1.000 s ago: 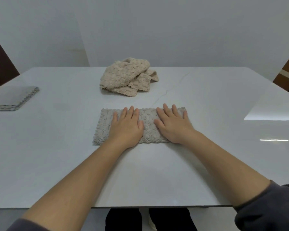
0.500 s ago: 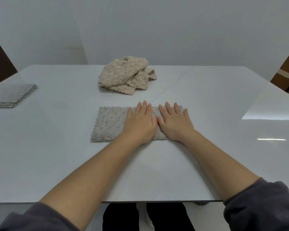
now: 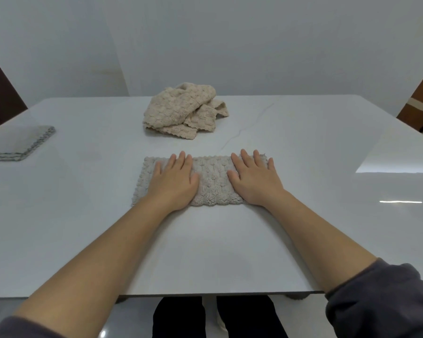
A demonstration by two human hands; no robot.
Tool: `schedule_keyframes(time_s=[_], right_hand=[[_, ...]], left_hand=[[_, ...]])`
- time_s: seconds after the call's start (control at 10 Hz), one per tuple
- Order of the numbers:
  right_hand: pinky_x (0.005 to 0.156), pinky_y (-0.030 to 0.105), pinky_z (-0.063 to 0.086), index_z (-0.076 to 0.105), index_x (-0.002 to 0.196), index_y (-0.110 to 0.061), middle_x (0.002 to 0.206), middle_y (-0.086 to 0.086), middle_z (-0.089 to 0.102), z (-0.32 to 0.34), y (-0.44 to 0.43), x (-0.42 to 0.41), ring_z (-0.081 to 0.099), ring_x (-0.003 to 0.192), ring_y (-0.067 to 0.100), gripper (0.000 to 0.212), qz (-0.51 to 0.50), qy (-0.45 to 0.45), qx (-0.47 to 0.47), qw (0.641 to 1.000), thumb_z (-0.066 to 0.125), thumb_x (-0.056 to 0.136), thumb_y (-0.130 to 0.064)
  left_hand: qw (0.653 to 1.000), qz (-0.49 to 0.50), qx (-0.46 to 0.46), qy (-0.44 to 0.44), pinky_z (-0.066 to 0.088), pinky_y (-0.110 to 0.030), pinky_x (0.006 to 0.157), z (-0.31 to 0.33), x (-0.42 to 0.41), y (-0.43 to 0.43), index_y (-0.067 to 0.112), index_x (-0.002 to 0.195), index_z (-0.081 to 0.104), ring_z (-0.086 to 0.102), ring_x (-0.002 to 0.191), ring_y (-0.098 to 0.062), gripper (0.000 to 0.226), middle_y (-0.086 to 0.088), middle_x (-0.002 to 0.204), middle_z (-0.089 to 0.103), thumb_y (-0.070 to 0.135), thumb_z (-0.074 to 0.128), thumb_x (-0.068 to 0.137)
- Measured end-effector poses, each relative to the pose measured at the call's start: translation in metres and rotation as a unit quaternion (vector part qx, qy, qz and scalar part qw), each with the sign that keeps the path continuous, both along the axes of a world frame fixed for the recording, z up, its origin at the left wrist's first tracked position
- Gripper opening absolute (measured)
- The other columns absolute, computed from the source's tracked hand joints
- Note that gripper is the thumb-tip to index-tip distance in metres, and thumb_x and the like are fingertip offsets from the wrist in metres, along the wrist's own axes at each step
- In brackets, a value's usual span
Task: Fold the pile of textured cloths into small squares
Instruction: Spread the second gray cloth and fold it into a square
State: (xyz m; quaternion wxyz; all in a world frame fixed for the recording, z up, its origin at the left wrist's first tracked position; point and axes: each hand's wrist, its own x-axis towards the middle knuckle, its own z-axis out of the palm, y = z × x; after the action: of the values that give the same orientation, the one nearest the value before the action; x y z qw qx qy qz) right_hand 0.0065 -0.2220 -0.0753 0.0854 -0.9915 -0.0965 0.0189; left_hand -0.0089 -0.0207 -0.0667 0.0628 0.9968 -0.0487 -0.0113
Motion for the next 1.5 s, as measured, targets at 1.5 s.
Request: schedule_keyframes(time_s=[1.5], right_hand=[[0.121, 0.048, -0.004, 0.0, 0.156, -0.013, 0.164, 0.004, -0.006, 0.0, -0.01, -0.002, -0.008, 0.15, 0.02, 0.063, -0.02, 0.014, -0.005, 1.0, 0.013, 0.103, -0.044]], left_hand=[[0.999, 0.046, -0.007, -0.005, -0.006, -0.051, 0.119, -0.012, -0.003, 0.038, 0.018, 0.156, 0.002, -0.004, 0.149, -0.015, 0.059, 0.002, 0.163, -0.004, 0.038, 0.012, 0.101]])
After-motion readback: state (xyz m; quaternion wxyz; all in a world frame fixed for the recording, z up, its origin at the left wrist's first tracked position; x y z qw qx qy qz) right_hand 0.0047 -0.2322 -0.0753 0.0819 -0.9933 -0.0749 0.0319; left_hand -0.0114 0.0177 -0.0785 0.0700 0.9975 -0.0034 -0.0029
